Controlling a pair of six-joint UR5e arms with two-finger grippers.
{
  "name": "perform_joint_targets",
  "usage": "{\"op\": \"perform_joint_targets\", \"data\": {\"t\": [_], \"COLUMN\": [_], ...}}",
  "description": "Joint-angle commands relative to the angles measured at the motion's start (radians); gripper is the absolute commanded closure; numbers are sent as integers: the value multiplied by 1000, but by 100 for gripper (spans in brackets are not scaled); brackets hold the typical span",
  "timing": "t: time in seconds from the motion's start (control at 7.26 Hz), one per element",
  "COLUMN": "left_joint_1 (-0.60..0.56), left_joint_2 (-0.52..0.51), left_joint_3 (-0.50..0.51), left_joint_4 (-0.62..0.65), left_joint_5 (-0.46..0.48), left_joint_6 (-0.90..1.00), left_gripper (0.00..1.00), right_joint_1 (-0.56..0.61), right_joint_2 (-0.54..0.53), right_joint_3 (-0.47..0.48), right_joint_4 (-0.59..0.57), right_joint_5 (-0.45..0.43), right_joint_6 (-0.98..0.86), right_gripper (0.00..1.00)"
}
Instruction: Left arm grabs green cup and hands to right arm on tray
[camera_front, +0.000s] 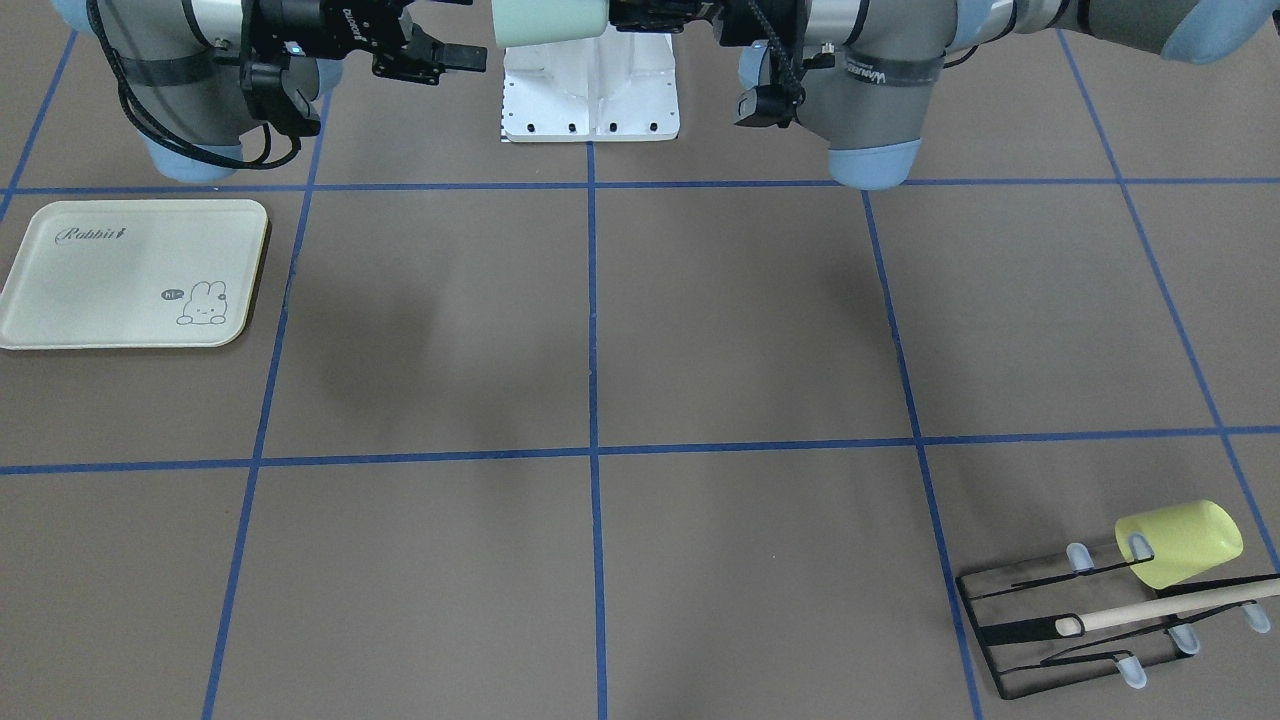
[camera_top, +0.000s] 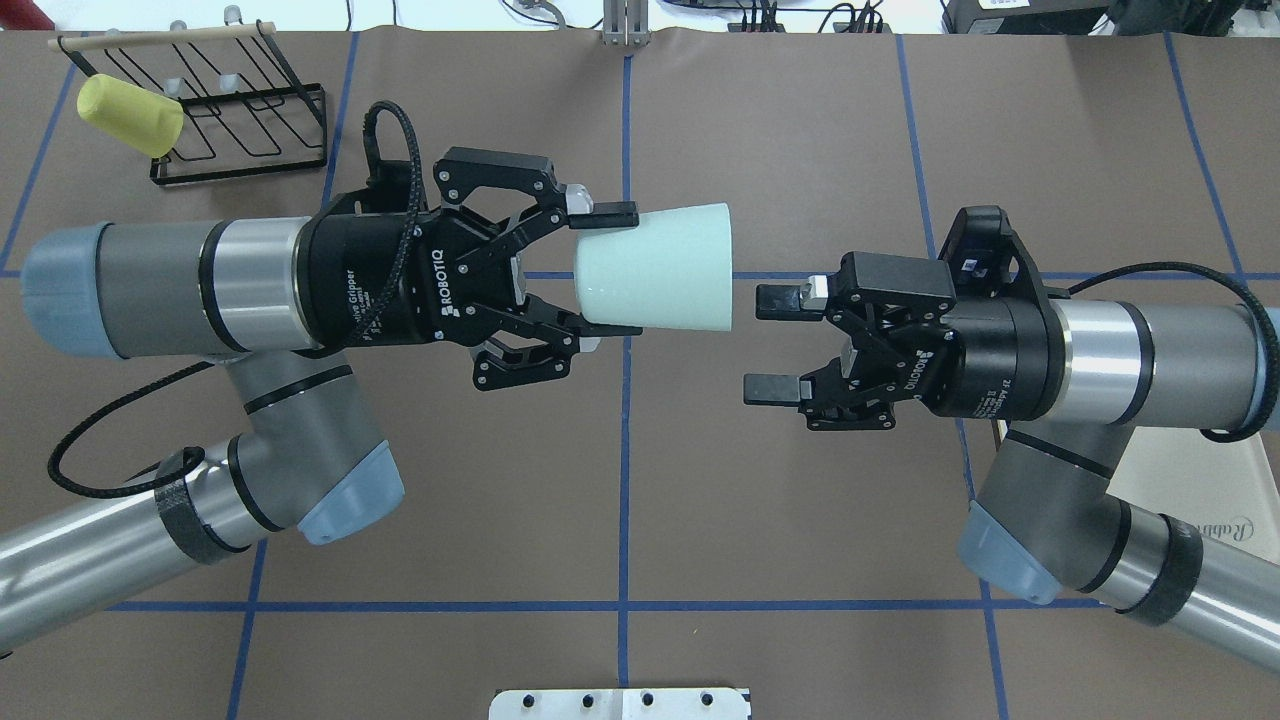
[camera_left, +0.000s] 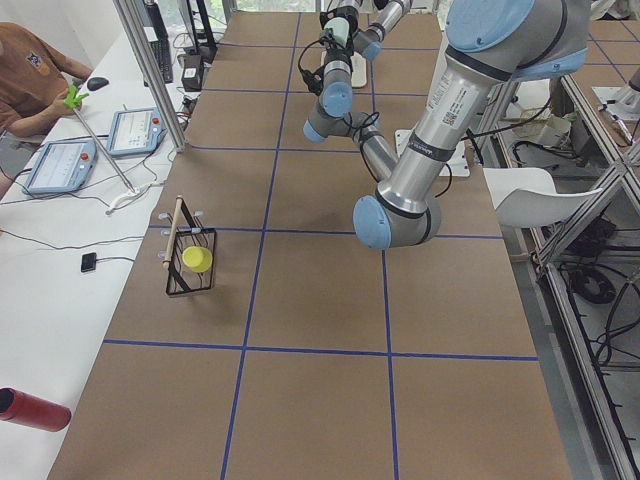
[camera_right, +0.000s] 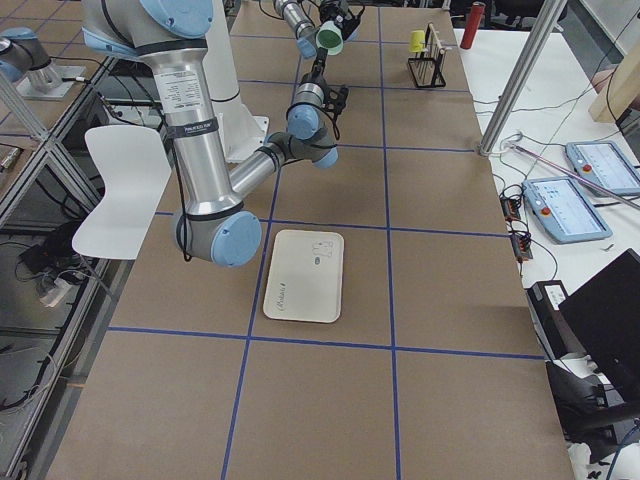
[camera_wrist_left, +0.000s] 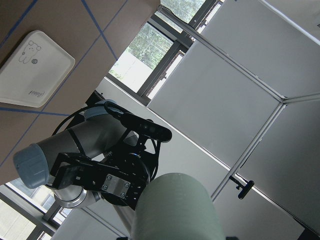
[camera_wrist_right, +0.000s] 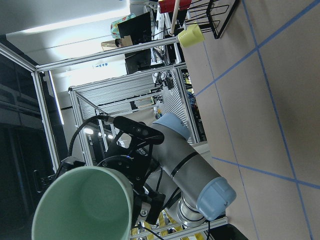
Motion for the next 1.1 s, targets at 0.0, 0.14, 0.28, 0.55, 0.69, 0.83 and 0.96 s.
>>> {"op": "perform_joint_targets", "data": {"t": [0.0, 0.14, 0.28, 0.55, 0.69, 0.83, 0.96], "left_joint_1": [11, 14, 28, 36, 43, 45, 51], "left_joint_2": [0, 0, -3, -9, -15, -15, -17], "left_joint_3": [-7, -7, -7, -3, 2, 7, 5], "left_joint_4": [-2, -1, -1, 7, 10, 12, 13], "left_joint_5": [4, 6, 24, 35, 35, 37, 38], "left_joint_6": [-2, 0, -2, 0, 2, 3, 5], "left_gripper": [100, 100, 100, 100, 100, 100, 100], "right_joint_1": [-5, -5, -5, -5, -6, -9, -12], "right_joint_2": [1, 1, 2, 5, 9, 13, 13], "right_joint_3": [-1, -1, -1, -1, -1, -1, -1], "right_joint_4": [3, 3, 1, 1, 1, 1, 1], "right_joint_5": [-14, -14, -15, -15, -15, -15, -15], "right_joint_6": [0, 0, 0, 0, 0, 0, 0], "right_gripper": [2, 2, 2, 3, 3, 4, 17]}}
